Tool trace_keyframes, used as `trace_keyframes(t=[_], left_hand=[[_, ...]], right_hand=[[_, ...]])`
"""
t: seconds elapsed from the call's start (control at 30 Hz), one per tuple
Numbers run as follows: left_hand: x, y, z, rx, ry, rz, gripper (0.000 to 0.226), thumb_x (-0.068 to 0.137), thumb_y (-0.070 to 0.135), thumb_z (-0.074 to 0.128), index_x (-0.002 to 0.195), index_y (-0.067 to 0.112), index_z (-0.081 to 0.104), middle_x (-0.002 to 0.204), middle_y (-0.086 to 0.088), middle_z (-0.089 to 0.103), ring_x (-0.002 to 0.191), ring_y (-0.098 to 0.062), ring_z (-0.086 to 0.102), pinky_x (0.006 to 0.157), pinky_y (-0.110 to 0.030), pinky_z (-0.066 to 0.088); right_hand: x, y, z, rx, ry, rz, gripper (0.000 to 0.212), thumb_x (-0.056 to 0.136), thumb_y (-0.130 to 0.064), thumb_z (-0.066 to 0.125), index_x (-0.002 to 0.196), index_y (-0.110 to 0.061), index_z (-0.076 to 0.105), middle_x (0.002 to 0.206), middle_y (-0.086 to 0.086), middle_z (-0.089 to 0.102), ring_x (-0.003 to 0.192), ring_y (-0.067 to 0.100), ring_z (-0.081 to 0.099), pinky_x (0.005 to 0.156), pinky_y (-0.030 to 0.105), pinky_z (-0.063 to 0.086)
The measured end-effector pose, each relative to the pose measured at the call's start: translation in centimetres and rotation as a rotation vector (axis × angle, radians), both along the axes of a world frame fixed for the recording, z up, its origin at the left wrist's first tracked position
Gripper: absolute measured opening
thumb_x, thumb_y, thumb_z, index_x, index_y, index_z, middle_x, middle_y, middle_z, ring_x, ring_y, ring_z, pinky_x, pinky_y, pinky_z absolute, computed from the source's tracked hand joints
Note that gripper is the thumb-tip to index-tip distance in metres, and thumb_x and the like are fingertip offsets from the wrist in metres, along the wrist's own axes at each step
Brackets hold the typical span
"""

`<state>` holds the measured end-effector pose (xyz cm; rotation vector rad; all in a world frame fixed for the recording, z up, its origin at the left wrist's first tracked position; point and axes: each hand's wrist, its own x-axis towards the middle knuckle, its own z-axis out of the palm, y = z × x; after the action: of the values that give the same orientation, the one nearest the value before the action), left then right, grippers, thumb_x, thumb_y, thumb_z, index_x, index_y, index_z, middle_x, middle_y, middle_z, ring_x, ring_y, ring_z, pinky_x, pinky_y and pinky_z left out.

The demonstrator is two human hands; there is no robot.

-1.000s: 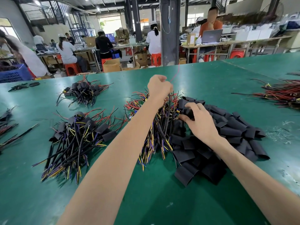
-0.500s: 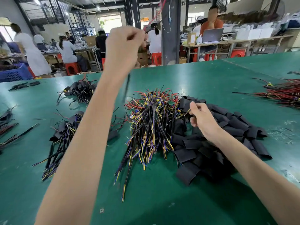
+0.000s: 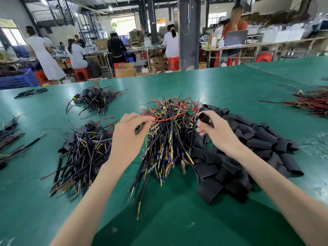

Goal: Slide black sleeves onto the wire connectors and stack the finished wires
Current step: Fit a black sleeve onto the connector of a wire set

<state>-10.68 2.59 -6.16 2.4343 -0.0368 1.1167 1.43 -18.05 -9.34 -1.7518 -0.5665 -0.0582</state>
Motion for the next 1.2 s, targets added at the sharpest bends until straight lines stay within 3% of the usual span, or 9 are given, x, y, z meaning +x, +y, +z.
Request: trace_keyframes(t=[0.07, 0.13, 0.2, 0.33, 0.4, 0.5, 0.8, 1.0, 1.2], left_hand=[[-0.3, -0.2, -0.3, -0.038, -0.028, -0.011, 0.012, 0.085, 0.006, 0.068, 0.092, 0.012, 0.075, 0.084, 0.005, 0.066, 0.079, -0.01, 0.051, 0.079, -0.009, 0.035], [-0.5, -0.3, -0.4, -0.075, -0.06, -0.021, 0.013, 0.085, 0.004, 0.068, 0.092, 0.012, 0.075, 0.084, 0.007, 0.064, 0.078, -0.006, 0.05, 0.08, -0.008, 0.034], [-0.6, -0.4, -0.5, -0.099, -0.071, -0.024, 0.013, 0.085, 0.004, 0.068, 0.092, 0.012, 0.075, 0.084, 0.009, 0.063, 0.079, -0.006, 0.051, 0.079, -0.008, 0.035], [-0.8, -0.5, -0.7, -0.117, -0.065, -0.04, 0.014, 0.085, 0.005, 0.067, 0.093, 0.014, 0.075, 0.084, 0.01, 0.063, 0.079, -0.009, 0.053, 0.076, -0.008, 0.035], [-0.8, -0.7, -0.8, -0.117, -0.061, -0.053, 0.014, 0.085, 0.005, 0.068, 0.092, 0.014, 0.075, 0.084, 0.01, 0.063, 0.079, -0.006, 0.051, 0.076, -0.008, 0.035], [-0.7, -0.9, -1.3, -0.105, -0.047, -0.065, 0.013, 0.085, 0.006, 0.068, 0.092, 0.013, 0.075, 0.086, 0.008, 0.066, 0.08, -0.004, 0.05, 0.078, -0.009, 0.036], [-0.5, -1.0, -2.1, -0.023, -0.032, -0.06, 0.012, 0.086, 0.007, 0.068, 0.093, 0.013, 0.075, 0.089, 0.002, 0.068, 0.084, -0.018, 0.057, 0.081, -0.024, 0.043], [-0.4, -0.9, -2.1, -0.021, -0.061, -0.03, 0.01, 0.087, 0.009, 0.067, 0.093, 0.012, 0.074, 0.088, 0.001, 0.067, 0.082, -0.017, 0.055, 0.079, -0.022, 0.041], [-0.4, -1.0, -2.3, -0.02, -0.087, 0.005, 0.01, 0.087, 0.007, 0.066, 0.093, 0.01, 0.074, 0.087, 0.0, 0.066, 0.082, -0.02, 0.055, 0.078, -0.026, 0.041]], right_hand=[[-0.4, -0.1, 0.0, -0.126, -0.138, -0.029, 0.029, 0.087, -0.003, 0.062, 0.114, -0.01, 0.056, 0.095, 0.002, 0.06, 0.083, 0.011, 0.056, 0.08, 0.013, 0.043], [-0.7, -0.2, -0.1, -0.183, -0.24, -0.042, 0.034, 0.083, -0.006, 0.068, 0.115, -0.012, 0.057, 0.096, -0.005, 0.062, 0.089, 0.008, 0.057, 0.079, 0.001, 0.036], [-1.0, -0.3, -0.2, -0.198, -0.275, -0.032, 0.035, 0.082, -0.007, 0.07, 0.114, -0.013, 0.058, 0.092, -0.009, 0.061, 0.086, 0.008, 0.058, 0.076, -0.002, 0.034], [-1.3, -0.2, -0.1, -0.203, -0.332, -0.048, 0.034, 0.08, -0.008, 0.071, 0.112, -0.013, 0.06, 0.088, -0.013, 0.06, 0.08, 0.007, 0.057, 0.074, -0.001, 0.035], [-1.5, -0.2, 0.0, -0.207, -0.377, -0.049, 0.035, 0.079, -0.007, 0.072, 0.112, -0.01, 0.061, 0.095, -0.007, 0.059, 0.081, 0.009, 0.056, 0.074, 0.0, 0.034], [-1.8, -0.2, 0.3, -0.219, -0.434, -0.04, 0.035, 0.078, -0.005, 0.073, 0.111, -0.008, 0.062, 0.102, 0.0, 0.055, 0.077, -0.003, 0.051, 0.072, 0.001, 0.033], [-1.9, -0.2, 0.4, -0.229, -0.453, -0.052, 0.035, 0.079, -0.009, 0.073, 0.112, -0.011, 0.062, 0.101, -0.002, 0.054, 0.076, -0.008, 0.049, 0.071, 0.001, 0.033], [-1.8, -0.1, 0.3, -0.264, -0.436, -0.033, 0.035, 0.078, -0.007, 0.073, 0.111, -0.012, 0.063, 0.101, -0.001, 0.054, 0.078, 0.013, 0.051, 0.068, 0.005, 0.034], [-2.0, 0.0, 0.4, -0.233, -0.462, -0.042, 0.036, 0.077, -0.01, 0.075, 0.11, -0.009, 0.063, 0.1, -0.001, 0.054, 0.077, -0.004, 0.049, 0.072, 0.002, 0.033]])
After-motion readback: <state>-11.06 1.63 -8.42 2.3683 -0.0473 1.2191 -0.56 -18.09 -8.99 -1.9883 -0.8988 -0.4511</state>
